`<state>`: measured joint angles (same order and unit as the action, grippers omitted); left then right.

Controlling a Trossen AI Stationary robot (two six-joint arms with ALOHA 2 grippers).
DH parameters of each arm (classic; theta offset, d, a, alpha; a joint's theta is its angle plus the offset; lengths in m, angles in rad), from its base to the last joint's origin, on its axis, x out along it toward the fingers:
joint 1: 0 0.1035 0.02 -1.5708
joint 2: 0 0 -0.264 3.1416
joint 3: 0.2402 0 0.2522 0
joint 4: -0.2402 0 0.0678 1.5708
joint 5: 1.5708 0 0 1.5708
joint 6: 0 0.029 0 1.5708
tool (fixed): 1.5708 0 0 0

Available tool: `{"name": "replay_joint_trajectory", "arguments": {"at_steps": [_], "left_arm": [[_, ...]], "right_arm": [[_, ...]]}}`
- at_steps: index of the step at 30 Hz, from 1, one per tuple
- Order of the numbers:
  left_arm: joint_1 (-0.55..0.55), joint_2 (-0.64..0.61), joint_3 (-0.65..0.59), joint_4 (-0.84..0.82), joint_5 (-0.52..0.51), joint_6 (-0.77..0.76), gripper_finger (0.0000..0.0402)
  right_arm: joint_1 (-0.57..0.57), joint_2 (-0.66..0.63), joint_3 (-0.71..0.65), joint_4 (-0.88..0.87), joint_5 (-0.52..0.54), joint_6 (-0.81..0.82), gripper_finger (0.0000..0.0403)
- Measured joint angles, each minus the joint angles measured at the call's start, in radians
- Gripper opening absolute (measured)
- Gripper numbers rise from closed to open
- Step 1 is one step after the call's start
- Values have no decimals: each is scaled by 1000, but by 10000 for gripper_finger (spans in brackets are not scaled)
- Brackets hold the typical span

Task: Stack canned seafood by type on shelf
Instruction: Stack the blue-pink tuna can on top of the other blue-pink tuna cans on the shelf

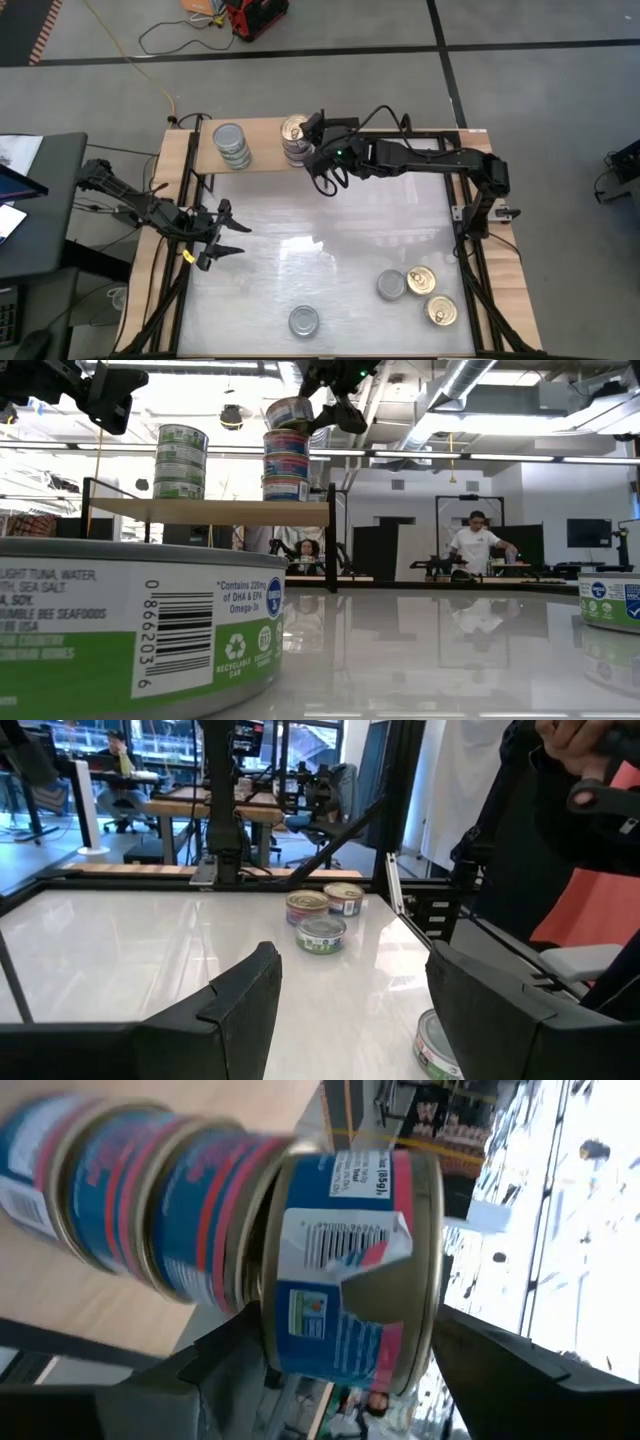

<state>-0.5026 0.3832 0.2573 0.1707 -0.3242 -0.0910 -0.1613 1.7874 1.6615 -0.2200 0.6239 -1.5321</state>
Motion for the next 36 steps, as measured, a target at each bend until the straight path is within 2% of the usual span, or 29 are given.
{"name": "replay_joint_trajectory", "arguments": {"at_steps": [12, 15, 36], "left_arm": [[0, 0, 0, 1, 5, 0, 240], [0, 0, 0, 4, 5, 3, 240], [0, 0, 0, -1, 6, 1, 240]], "right_arm": [[1, 0, 0, 33, -24, 5, 306], [-11, 0, 0, 45, -62, 6, 306], [-10, 1, 0, 9, -69, 65, 295]]}}
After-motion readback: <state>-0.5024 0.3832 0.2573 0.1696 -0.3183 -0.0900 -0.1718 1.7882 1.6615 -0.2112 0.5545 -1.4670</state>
